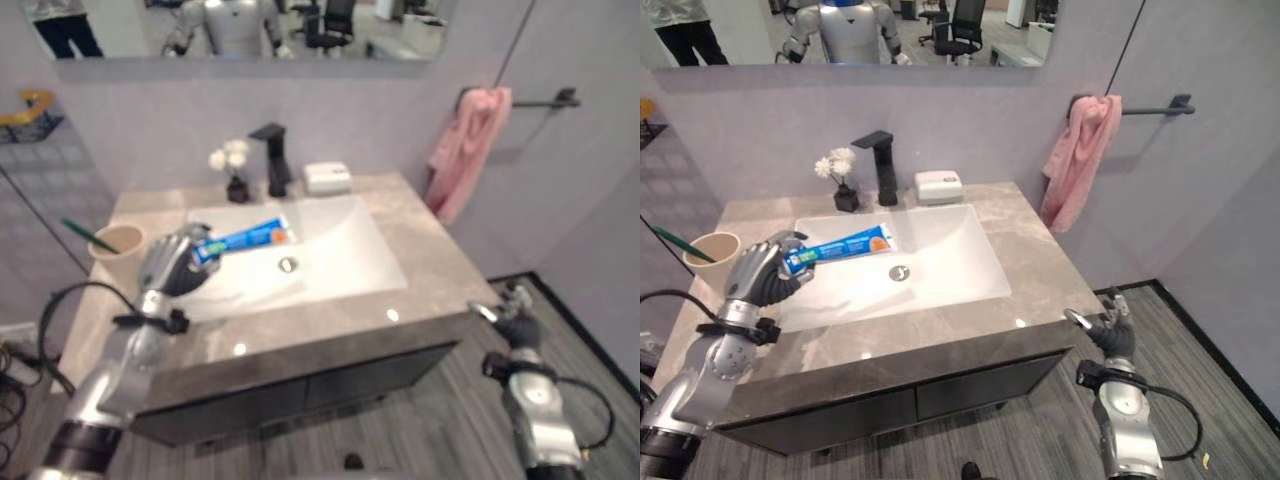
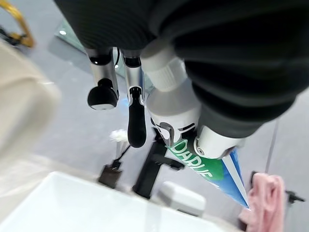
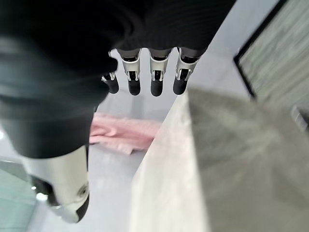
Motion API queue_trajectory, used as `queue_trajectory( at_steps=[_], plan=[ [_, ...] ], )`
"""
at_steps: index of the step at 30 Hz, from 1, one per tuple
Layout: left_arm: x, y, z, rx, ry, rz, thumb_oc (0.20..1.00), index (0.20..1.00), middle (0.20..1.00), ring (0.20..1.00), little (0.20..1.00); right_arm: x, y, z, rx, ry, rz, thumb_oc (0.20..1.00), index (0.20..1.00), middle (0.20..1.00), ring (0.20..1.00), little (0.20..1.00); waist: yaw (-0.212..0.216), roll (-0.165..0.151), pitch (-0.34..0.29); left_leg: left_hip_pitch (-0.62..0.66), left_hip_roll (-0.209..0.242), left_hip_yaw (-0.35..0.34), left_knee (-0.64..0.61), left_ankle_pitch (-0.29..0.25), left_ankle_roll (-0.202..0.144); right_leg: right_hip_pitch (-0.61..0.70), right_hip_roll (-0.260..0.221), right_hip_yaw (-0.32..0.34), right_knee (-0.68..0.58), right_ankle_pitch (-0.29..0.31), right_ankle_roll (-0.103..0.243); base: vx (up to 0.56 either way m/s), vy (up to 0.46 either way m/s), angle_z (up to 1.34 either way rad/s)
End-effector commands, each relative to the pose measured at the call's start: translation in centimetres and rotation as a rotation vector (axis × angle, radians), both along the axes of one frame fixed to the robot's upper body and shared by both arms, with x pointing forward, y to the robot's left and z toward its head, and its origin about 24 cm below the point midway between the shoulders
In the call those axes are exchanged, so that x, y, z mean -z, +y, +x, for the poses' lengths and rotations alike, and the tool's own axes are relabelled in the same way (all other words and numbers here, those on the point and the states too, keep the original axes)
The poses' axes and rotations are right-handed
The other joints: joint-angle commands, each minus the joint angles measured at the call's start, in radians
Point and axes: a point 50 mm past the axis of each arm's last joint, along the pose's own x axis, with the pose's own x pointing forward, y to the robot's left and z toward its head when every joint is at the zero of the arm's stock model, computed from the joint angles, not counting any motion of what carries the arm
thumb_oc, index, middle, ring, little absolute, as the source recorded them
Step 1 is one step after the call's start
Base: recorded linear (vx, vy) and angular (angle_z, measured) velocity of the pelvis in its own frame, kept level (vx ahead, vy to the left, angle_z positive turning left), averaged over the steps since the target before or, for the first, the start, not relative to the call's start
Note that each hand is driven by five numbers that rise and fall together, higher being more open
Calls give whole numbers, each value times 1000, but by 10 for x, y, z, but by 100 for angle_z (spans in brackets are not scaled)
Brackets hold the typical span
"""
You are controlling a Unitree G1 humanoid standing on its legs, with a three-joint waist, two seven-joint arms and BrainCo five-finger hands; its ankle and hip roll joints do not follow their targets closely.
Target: Put brush and paste in cup on sink, flatten towel.
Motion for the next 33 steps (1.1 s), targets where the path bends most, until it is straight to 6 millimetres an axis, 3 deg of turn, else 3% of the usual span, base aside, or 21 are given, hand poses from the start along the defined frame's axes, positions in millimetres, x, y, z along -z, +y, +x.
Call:
queue_trajectory(
  at_steps=[1, 12, 19, 27, 33],
  plan=[
    [-51, -8, 17, 23, -240, -14, 200, 200, 200, 200, 200, -41, 14, 25, -75, -219, 120, 1000, 1000, 1000, 1000, 1000, -6, 6, -10, 6, 65, -44, 15, -48, -3, 59, -61, -23, -2, 16, 42, 0, 0, 0],
    [-79, -16, 26, 17, -384, -108, 200, 200, 200, 200, 200, -58, 62, 47, -283, -266, 136, 1000, 1000, 1000, 1000, 1000, 7, 0, -15, 8, 64, -49, 15, -47, 1, 64, -59, -28, -2, 10, 40, 9, 1, 0],
    [-107, -47, 23, 149, -507, -311, 200, 200, 200, 200, 200, -72, 92, 56, -385, -315, 149, 1000, 1000, 1000, 1000, 1000, 15, -6, -15, 7, 64, -52, 15, -45, 2, 66, -60, -37, -2, 9, 38, 5, 0, 0],
    [-131, -65, 17, 241, -614, -412, 200, 200, 200, 200, 200, -90, 111, 61, -445, -385, 124, 1000, 1000, 1000, 1000, 1000, 20, -6, -12, 3, 64, -53, 15, -45, 3, 64, -62, -40, -2, 10, 37, 11, 1, 0],
    [-136, -69, 18, 252, -631, -413, 200, 200, 200, 200, 200, -113, 125, 67, -500, -464, 75, 1000, 1000, 1000, 1000, 1000, 23, -4, -10, 5, 63, -51, 15, -46, 3, 64, -62, -39, -2, 11, 36, 8, 1, 0]
  ],
)
